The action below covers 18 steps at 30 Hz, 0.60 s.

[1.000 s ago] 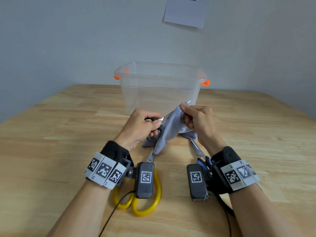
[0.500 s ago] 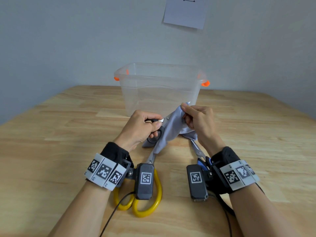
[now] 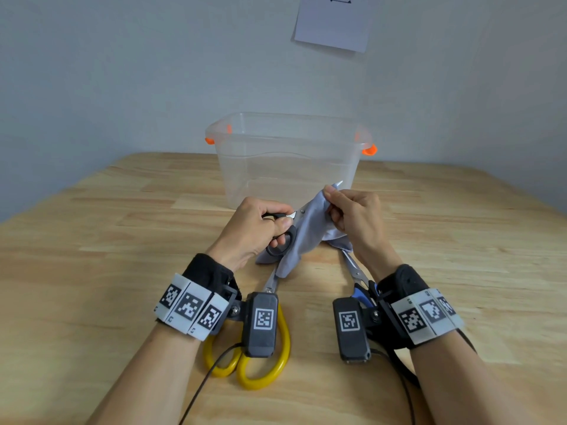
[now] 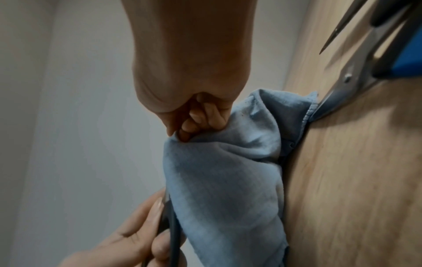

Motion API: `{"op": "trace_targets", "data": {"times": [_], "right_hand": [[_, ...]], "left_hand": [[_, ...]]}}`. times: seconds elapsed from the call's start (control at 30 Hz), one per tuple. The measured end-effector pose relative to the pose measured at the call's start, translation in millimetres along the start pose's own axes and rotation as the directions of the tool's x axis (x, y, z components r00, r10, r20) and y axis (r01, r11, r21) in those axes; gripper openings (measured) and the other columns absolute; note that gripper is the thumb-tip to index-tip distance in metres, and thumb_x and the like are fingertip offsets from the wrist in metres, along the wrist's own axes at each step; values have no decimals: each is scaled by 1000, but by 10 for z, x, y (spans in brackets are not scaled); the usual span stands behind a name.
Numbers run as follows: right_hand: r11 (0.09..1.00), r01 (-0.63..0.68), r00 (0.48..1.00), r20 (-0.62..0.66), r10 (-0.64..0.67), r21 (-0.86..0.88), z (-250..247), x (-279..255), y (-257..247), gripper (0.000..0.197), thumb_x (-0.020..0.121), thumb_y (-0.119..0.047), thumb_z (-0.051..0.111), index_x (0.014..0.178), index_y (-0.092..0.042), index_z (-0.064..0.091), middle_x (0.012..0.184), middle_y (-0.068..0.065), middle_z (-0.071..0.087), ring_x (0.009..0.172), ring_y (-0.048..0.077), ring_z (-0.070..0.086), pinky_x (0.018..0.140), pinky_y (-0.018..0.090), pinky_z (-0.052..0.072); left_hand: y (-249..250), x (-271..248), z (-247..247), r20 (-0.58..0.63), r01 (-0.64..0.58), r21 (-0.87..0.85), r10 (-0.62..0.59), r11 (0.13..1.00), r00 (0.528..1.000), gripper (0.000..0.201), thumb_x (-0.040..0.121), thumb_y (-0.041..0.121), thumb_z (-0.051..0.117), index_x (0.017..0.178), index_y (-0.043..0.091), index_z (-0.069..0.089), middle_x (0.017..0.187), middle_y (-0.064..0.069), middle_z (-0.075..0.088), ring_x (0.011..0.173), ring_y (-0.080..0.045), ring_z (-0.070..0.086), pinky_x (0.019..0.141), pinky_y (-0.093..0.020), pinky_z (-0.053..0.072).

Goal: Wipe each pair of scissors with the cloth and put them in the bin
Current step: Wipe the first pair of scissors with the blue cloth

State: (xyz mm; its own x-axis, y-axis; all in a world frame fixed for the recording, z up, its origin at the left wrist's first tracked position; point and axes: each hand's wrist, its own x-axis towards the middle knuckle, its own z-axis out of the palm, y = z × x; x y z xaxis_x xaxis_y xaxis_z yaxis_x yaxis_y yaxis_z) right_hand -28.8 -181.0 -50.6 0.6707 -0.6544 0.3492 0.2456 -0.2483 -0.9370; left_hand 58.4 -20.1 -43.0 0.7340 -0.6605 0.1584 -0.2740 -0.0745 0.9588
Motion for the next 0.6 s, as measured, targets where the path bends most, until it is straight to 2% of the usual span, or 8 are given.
{"op": "trace_targets", "data": {"times": [0.27,0.5,0.6], "right_hand": [[1000,16,998,-62,-18,-26,-81,38,30,45,97,-20,62,56,-5,53,46,-2,48,43,9,38,44,19,33],[996,65,992,-102,-70,-53,-84,60,91,46,98,-19,60,54,-6,57,46,-5,53,45,6,45,49,16,38],[993,91,989,-108,-99,-76,-77,61,109,46,98,-18,60,54,-6,57,46,-6,54,46,6,47,50,16,39]], "left_hand": [[-6,-4,-16,12,7,31,-7,999,1000,23,94,-3,62,116,0,68,75,-15,62,56,-12,55,48,-18,43],[0,1,5,7,45,10,-45,999,999,19,95,-3,60,106,9,68,71,-6,61,51,-7,54,46,-17,42],[-6,14,3,2,67,7,-67,998,998,17,95,-3,61,104,7,69,71,-4,61,51,-7,54,46,-18,42]]}}
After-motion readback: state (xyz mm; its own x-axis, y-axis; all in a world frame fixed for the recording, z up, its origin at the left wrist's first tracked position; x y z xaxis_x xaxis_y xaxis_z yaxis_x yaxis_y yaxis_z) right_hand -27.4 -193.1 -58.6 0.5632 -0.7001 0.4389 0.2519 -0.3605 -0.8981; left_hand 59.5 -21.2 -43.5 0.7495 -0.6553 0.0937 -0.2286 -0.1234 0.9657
